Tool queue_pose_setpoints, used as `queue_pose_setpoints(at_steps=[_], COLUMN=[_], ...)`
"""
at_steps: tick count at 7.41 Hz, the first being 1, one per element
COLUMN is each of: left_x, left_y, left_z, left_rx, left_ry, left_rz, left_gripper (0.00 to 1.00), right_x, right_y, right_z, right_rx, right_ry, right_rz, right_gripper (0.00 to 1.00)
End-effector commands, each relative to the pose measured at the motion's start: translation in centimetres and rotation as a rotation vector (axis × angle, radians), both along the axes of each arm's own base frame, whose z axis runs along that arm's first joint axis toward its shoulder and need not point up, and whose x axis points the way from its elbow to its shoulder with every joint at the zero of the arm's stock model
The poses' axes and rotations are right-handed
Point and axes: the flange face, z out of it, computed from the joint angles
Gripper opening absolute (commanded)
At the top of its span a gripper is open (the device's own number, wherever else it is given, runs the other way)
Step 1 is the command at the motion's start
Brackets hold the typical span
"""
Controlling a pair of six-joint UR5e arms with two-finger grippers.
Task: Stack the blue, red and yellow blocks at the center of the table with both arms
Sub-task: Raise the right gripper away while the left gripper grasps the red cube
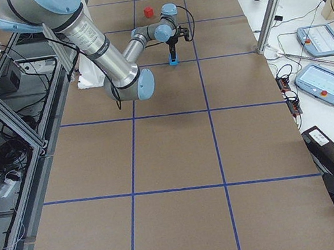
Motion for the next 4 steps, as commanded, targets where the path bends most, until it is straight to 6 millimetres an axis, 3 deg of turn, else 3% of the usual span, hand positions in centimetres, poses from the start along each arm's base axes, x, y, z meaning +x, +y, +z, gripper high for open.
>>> queue_pose_setpoints(at_steps=[1, 3, 4], left_x=[4.3, 11.2, 13.5], left_y=[-0.6, -0.6, -0.3], left_z=[-0.9, -3.2, -3.3], left_rx=[-0.111, -0.125, -0.148], left_ry=[-0.042, -0.099, -0.101], left_rz=[-0.054, -0.105, -0.098], left_gripper=[1.00, 1.00, 1.00], right_x=[5.2, 13.9, 16.8], right_y=[-0.8, 0.4, 0.0], right_z=[0.3, 5.1, 7.0], right_rx=[-0.019, -0.030, -0.055], right_ry=[-0.033, -0.056, -0.061], right_rz=[0.018, 0.053, 0.057], right_gripper=[1.00, 1.00, 1.00])
